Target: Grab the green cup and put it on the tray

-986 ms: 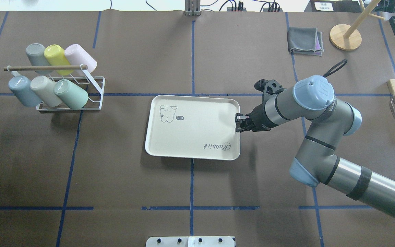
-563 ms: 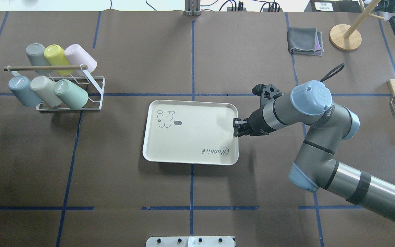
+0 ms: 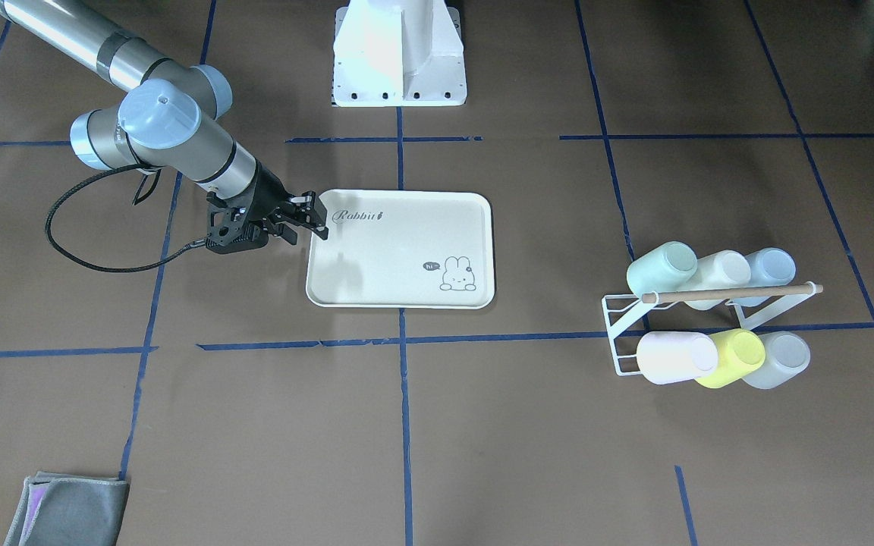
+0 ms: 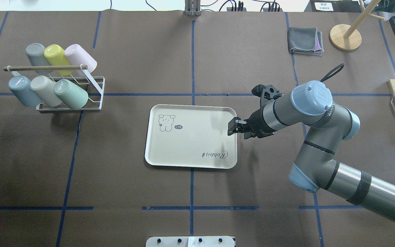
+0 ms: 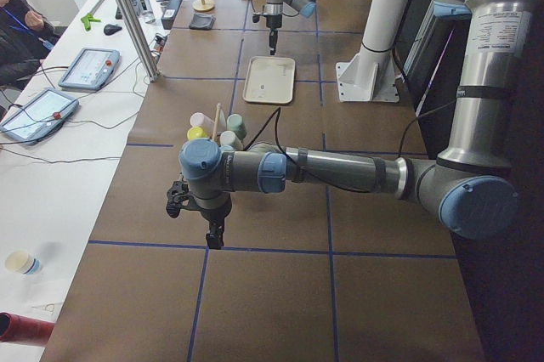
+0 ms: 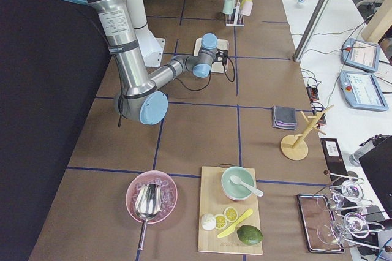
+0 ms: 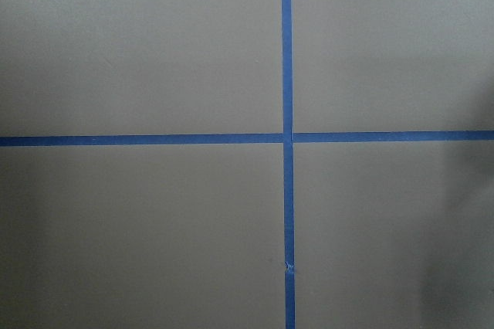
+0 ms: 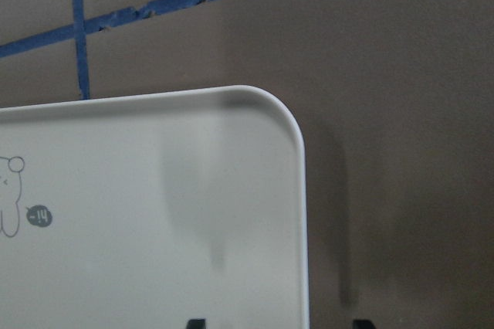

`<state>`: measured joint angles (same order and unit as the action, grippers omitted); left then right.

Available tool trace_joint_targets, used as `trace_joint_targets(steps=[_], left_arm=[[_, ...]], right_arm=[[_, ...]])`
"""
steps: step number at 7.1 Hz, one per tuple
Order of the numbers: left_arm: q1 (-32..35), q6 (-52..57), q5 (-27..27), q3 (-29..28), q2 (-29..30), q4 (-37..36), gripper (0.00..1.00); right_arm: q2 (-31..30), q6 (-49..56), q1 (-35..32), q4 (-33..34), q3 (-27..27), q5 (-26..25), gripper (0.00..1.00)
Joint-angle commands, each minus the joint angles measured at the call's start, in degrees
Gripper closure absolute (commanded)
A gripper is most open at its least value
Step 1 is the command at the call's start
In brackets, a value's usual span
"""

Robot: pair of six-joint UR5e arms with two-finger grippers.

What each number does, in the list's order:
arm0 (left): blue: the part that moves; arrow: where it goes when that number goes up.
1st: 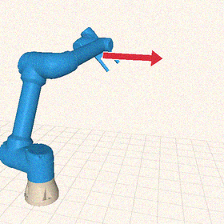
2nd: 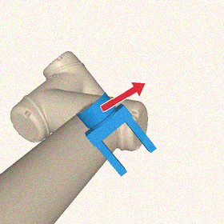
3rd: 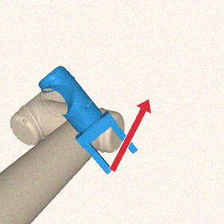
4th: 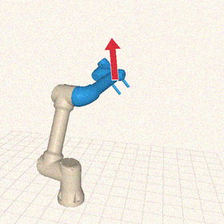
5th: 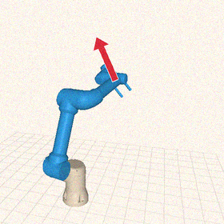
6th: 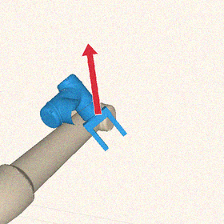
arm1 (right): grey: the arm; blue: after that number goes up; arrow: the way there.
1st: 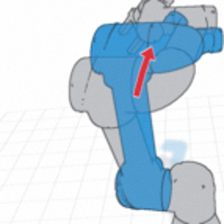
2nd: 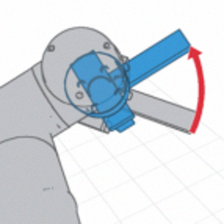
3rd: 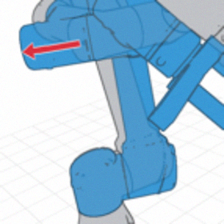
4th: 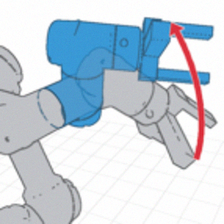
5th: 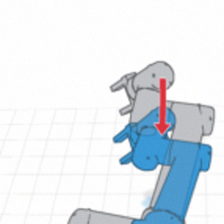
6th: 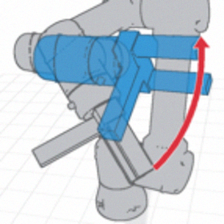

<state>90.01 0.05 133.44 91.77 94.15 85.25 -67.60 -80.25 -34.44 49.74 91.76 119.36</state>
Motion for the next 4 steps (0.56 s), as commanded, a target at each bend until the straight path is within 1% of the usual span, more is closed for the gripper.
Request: trace_joint_targets(steps=[1, 2, 3, 4], left_arm=[[-0.1, -0.13, 1.2, 1.29, 0.33, 0.09, 0.0], [-0.45, 0.04, 3.04, 3.91, 0.51, 0.09, 0.0], [-0.8, 0.04, 3.23, 7.77, 1.21, 0.0, 0.0], [-1.67, 0.04, 3.15, 9.37, 2.08, 0.0, 0.0]], right_arm=[[-0.07, 0.01, -0.8, 1.22, 1.92, 0.08, 0.0], [-0.07, 0.01, -1.5, 4.71, 4.46, 0.08, 0.0], [0.1, 0.01, -2.47, 9.62, 7.09, 0.17, 0.0], [0.19, 0.18, -3.44, 13.93, 9.29, 0.17, 0.0]])
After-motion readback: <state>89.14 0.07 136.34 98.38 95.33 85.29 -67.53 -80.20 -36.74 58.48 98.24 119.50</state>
